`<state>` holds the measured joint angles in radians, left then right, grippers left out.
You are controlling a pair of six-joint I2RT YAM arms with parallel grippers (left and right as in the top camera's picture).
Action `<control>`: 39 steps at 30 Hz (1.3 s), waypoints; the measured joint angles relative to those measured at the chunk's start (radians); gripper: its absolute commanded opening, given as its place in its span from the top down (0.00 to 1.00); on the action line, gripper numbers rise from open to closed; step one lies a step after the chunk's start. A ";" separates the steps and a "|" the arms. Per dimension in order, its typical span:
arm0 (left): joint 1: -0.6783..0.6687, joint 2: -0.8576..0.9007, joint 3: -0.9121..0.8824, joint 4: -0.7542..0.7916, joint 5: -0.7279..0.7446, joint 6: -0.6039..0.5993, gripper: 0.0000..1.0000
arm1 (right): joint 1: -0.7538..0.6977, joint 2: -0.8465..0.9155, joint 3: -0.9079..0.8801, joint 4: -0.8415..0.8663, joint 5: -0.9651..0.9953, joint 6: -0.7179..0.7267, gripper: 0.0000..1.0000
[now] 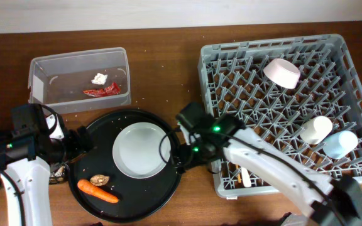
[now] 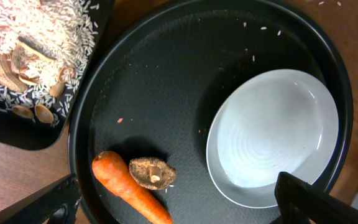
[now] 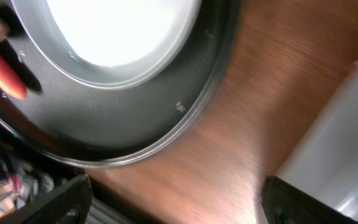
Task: Sort waste into correct bins and load items into the dishwasher rack
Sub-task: 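Grasp the white plate rim with the right gripper and lift it, then stand the white plate upright in the rack's left side, release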
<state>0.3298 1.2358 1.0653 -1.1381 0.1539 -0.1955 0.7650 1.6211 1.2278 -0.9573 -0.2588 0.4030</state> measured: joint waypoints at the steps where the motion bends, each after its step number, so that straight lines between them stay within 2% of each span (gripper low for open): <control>1: 0.000 0.000 0.000 0.001 0.000 0.000 0.01 | 0.018 0.027 0.000 0.045 0.003 0.009 0.16; 3: 0.000 0.000 -0.001 0.005 0.000 0.000 0.01 | 0.052 0.085 0.001 0.157 0.005 0.027 0.17; 8: 0.000 0.000 -0.012 0.014 0.003 0.000 0.01 | 0.063 0.211 0.002 0.311 0.042 0.108 0.18; 11: 0.000 0.000 -0.024 0.019 0.003 0.000 0.01 | 0.063 0.259 0.003 0.363 0.063 0.154 0.31; 15: 0.000 0.000 -0.026 0.020 0.004 0.000 0.01 | 0.063 0.325 0.003 0.378 0.094 0.234 0.67; 16: 0.000 0.000 -0.026 0.020 0.003 0.000 0.01 | 0.062 0.327 0.004 0.389 0.100 0.249 0.83; 18: 0.000 0.000 -0.026 0.021 0.004 0.000 0.01 | 0.063 0.333 0.004 0.397 0.103 0.257 0.95; 22: 0.000 0.000 -0.026 0.021 0.004 0.000 0.01 | 0.057 0.335 0.013 0.386 0.101 0.270 0.96; 26: 0.000 0.000 -0.027 0.023 0.003 0.000 0.01 | -0.031 0.294 0.149 0.103 0.208 0.232 0.96; 27: 0.000 0.000 -0.028 0.025 0.004 0.000 0.01 | -0.115 0.213 0.285 -0.031 0.322 0.164 0.96; 29: 0.000 0.000 -0.028 0.025 0.004 0.000 0.01 | -0.174 0.155 0.417 -0.166 0.420 0.107 0.96; 32: 0.000 0.000 -0.029 0.025 0.004 0.000 0.01 | -0.305 -0.011 0.565 -0.219 0.667 -0.005 0.96; 35: 0.000 -0.001 -0.029 0.025 0.004 0.000 0.01 | -0.415 -0.031 0.562 -0.259 0.953 -0.070 0.96; 39: 0.000 -0.001 -0.029 0.027 0.004 0.000 0.01 | -0.465 0.045 0.519 -0.263 1.213 -0.058 0.96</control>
<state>0.3298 1.2350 1.0367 -1.1110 0.1581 -0.1955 0.2996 1.6657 1.7466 -1.2201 0.9539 0.3447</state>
